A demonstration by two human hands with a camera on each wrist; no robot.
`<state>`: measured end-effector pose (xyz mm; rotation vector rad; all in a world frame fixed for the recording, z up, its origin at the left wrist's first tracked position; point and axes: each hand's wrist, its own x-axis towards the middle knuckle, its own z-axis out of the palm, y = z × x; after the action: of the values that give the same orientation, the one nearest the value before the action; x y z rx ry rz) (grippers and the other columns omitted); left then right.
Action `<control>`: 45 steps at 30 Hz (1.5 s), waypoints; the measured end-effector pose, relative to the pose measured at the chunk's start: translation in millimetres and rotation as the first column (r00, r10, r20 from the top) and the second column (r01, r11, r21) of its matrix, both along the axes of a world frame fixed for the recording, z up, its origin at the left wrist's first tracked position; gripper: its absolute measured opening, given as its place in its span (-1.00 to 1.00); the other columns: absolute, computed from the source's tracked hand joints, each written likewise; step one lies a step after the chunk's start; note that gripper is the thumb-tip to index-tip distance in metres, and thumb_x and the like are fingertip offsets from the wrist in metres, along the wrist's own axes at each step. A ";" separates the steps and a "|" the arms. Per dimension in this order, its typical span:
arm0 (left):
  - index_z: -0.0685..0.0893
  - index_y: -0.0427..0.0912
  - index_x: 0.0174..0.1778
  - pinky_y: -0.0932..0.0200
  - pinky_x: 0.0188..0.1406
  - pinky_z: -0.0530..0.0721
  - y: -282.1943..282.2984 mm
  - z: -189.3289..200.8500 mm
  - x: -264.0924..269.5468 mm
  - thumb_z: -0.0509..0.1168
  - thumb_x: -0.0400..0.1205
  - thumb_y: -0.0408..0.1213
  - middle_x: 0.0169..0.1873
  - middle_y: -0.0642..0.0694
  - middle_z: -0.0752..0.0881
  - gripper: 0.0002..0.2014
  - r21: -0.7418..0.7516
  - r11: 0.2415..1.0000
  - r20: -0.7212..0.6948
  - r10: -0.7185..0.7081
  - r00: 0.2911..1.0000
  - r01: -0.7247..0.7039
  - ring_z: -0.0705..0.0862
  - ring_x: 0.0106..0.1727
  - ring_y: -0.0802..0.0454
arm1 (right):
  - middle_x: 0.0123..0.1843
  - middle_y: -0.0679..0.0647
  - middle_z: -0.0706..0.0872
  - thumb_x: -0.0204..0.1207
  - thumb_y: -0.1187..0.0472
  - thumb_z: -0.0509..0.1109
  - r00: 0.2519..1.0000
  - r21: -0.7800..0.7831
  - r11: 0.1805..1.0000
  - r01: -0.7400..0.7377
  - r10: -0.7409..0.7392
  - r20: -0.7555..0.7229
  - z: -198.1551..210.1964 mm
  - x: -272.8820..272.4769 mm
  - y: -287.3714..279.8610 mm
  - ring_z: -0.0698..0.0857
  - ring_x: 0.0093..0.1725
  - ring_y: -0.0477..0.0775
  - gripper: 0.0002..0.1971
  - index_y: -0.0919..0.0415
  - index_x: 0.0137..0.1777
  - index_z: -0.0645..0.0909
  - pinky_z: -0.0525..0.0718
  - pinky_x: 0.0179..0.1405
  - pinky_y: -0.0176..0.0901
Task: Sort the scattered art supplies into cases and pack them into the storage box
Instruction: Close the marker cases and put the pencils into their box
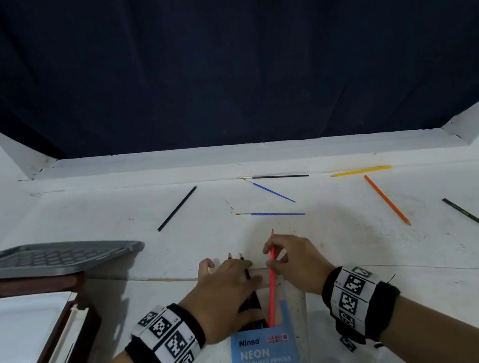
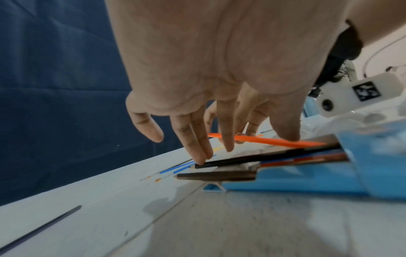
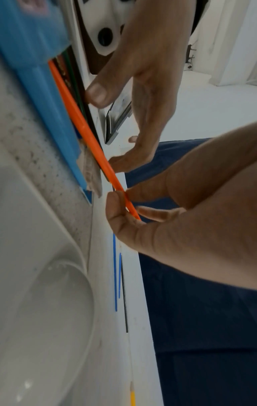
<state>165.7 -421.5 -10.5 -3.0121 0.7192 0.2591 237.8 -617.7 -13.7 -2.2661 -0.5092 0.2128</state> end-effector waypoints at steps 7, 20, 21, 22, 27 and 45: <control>0.59 0.03 0.43 -0.26 0.58 -0.07 2.9 -7.5 -24.4 -0.05 0.70 0.27 0.48 0.04 0.51 -0.42 -0.039 0.995 0.076 -0.088 0.993 0.091 0.48 0.52 0.15 | 0.01 0.00 0.63 0.55 0.35 0.46 1.000 -0.018 1.000 -0.015 0.015 0.016 -2.7 -2.1 -4.6 0.64 -0.16 -0.04 -0.78 0.20 0.18 0.67 0.55 -0.19 -0.53; 0.72 -0.01 0.19 0.19 0.54 0.22 4.3 0.1 -30.6 0.04 0.80 0.13 0.15 0.10 0.74 -0.57 -0.457 0.867 -0.140 -0.292 0.946 0.199 0.64 0.19 0.17 | 0.20 0.06 0.63 0.60 0.28 0.37 0.984 -0.205 0.965 -0.163 0.175 0.039 -4.2 -10.4 -7.3 0.56 0.07 -0.07 -0.65 0.16 0.39 0.58 0.54 0.14 -0.27; 0.70 0.03 0.26 0.23 0.49 0.28 7.9 -1.8 -30.8 0.10 0.79 0.12 0.19 0.13 0.72 -0.64 -0.489 0.854 -0.111 -0.263 0.958 0.178 0.60 0.22 0.21 | 0.22 0.06 0.62 0.60 0.24 0.40 0.978 -0.230 0.955 -0.186 0.203 0.050 -3.9 -11.6 -8.1 0.54 0.08 -0.07 -0.63 0.15 0.40 0.57 0.54 0.15 -0.24; 0.66 0.09 0.33 0.26 0.47 0.27 12.5 -4.9 -31.1 0.15 0.77 0.12 0.24 0.17 0.68 -0.66 -0.495 0.853 -0.054 -0.222 0.974 0.167 0.54 0.27 0.24 | 0.23 0.05 0.60 0.60 0.19 0.42 0.971 -0.265 0.942 -0.207 0.231 0.060 -3.5 -12.9 -8.8 0.53 0.10 -0.05 -0.62 0.14 0.41 0.56 0.54 0.16 -0.20; 0.55 0.22 0.43 0.14 0.47 0.11 38.5 -27.8 -32.1 0.15 0.68 0.25 0.41 0.18 0.57 -0.56 -0.321 0.932 0.158 -0.123 0.980 0.169 0.37 0.49 0.28 | 0.27 -0.03 0.52 0.61 -0.01 0.37 0.937 -0.465 0.856 -0.227 0.322 0.136 3.0 -21.9 -8.4 0.43 0.29 0.03 -0.63 0.06 0.38 0.60 0.51 0.26 0.05; 0.65 0.25 0.34 0.06 0.37 0.08 41.8 -37.9 -31.1 0.14 0.54 0.41 0.33 0.34 0.64 -0.45 -0.242 0.964 0.184 -0.063 0.981 0.107 0.34 0.48 0.37 | 0.12 0.02 0.72 0.53 0.30 0.29 0.787 -0.407 0.767 -0.496 0.595 0.162 2.3 -45.3 -8.1 0.59 0.09 0.06 -0.69 0.10 0.18 0.76 0.59 0.10 0.02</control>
<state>134.5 -379.6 -48.5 -3.1715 0.9259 -0.1087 192.5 -625.8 -11.4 -2.4366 -1.4024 0.2904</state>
